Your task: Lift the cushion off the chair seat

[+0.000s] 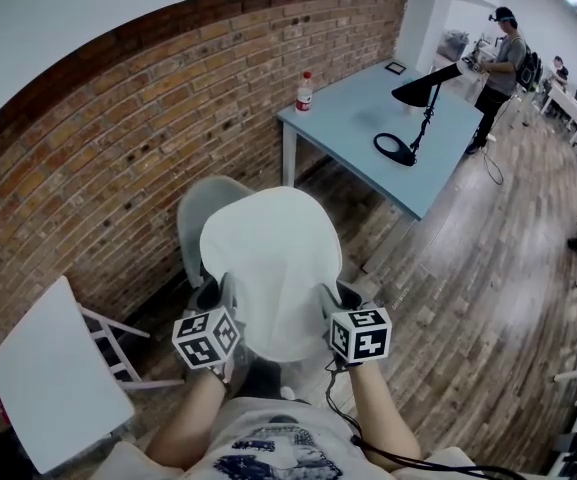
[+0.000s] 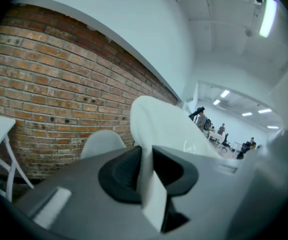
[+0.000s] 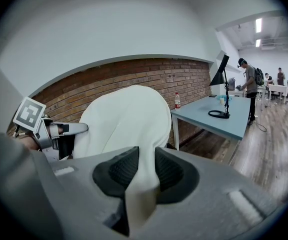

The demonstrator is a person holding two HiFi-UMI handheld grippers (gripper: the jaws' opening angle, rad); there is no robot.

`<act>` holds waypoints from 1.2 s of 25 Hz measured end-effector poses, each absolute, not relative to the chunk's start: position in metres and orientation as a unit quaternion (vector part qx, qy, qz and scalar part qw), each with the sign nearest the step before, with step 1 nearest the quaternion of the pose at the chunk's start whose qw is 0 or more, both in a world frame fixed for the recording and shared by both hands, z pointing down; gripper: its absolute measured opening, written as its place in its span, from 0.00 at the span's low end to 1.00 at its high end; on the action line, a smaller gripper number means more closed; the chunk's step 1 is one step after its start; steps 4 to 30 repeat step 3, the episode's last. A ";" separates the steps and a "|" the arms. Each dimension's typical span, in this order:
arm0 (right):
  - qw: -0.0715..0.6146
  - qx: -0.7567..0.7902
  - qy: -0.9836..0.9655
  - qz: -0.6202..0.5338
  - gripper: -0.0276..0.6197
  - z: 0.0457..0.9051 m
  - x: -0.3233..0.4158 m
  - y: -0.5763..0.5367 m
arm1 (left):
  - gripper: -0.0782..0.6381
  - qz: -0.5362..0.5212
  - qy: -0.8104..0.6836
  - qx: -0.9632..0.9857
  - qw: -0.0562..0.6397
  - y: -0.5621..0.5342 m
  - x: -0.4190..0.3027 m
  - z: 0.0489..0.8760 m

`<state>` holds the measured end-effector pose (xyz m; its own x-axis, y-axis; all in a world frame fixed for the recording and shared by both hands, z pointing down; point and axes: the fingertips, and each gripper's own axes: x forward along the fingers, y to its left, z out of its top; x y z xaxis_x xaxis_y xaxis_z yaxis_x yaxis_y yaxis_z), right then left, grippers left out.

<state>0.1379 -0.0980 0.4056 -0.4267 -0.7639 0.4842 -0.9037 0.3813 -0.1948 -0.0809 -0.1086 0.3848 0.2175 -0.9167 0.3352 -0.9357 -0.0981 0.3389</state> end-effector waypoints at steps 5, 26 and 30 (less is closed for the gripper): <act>0.160 0.511 -0.816 0.221 0.19 0.407 0.135 -0.104 | 0.19 0.021 -0.625 0.740 0.247 -0.114 -0.083 0.387; 0.160 0.511 -0.816 0.221 0.19 0.407 0.135 -0.104 | 0.19 0.021 -0.625 0.740 0.247 -0.114 -0.083 0.387; 0.160 0.511 -0.816 0.221 0.19 0.407 0.135 -0.104 | 0.19 0.021 -0.625 0.740 0.247 -0.114 -0.083 0.387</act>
